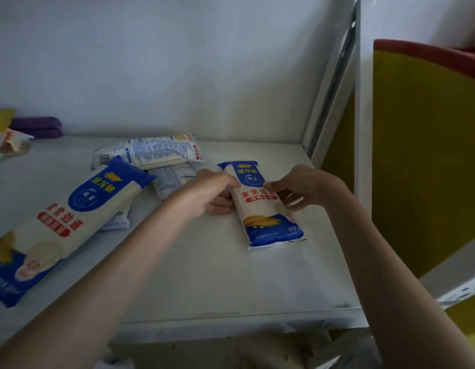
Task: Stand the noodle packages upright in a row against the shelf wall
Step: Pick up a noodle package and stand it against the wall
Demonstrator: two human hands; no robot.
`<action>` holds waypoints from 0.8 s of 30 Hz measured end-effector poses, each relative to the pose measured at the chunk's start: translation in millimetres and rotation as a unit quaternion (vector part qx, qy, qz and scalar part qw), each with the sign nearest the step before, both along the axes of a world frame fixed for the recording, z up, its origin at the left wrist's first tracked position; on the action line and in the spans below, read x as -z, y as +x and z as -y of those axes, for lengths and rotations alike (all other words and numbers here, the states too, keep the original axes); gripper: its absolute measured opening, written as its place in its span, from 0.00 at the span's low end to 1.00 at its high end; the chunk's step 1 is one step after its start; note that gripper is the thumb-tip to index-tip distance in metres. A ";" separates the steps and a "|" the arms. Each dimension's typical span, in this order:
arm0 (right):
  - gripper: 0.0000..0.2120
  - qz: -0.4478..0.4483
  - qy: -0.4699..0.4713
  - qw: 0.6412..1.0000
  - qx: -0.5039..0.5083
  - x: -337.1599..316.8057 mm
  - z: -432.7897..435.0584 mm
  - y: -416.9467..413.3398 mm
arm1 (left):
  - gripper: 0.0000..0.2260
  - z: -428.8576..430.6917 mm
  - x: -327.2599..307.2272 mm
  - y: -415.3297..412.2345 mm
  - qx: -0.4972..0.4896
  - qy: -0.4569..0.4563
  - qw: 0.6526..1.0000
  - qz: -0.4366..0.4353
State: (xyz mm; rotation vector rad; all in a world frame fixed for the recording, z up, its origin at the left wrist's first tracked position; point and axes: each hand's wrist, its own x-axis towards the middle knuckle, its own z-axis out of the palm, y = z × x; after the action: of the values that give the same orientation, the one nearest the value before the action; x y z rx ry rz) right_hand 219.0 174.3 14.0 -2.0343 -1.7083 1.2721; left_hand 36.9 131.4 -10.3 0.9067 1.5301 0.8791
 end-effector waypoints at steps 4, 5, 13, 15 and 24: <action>0.26 0.005 -0.003 1.000 0.015 7.0 -6.0 -5.3 | 0.15 -5.3 3.9 4.3 -0.034 -0.018 0.998 0.044; 0.25 0.009 0.001 1.000 0.019 7.7 -7.3 -6.9 | 0.15 -5.5 5.0 4.4 -0.041 -0.021 0.997 0.064; 0.17 -0.041 0.001 0.998 0.048 9.1 -5.2 -10.4 | 0.07 7.6 6.7 8.4 -0.079 -0.019 0.978 0.192; 0.13 -0.060 0.007 0.997 0.053 7.1 -2.0 -10.4 | 0.07 10.5 7.0 11.5 -0.072 -0.007 0.977 0.201; 0.15 -0.227 0.082 0.969 0.059 -2.6 0.2 5.4 | 0.06 1.8 -6.9 9.8 -0.039 0.108 0.964 0.239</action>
State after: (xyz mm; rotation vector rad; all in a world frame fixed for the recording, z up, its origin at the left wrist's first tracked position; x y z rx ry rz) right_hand 224.4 174.1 16.5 -1.5724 -1.4051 1.3732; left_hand 46.7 129.7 -3.4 0.7196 1.0703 1.2384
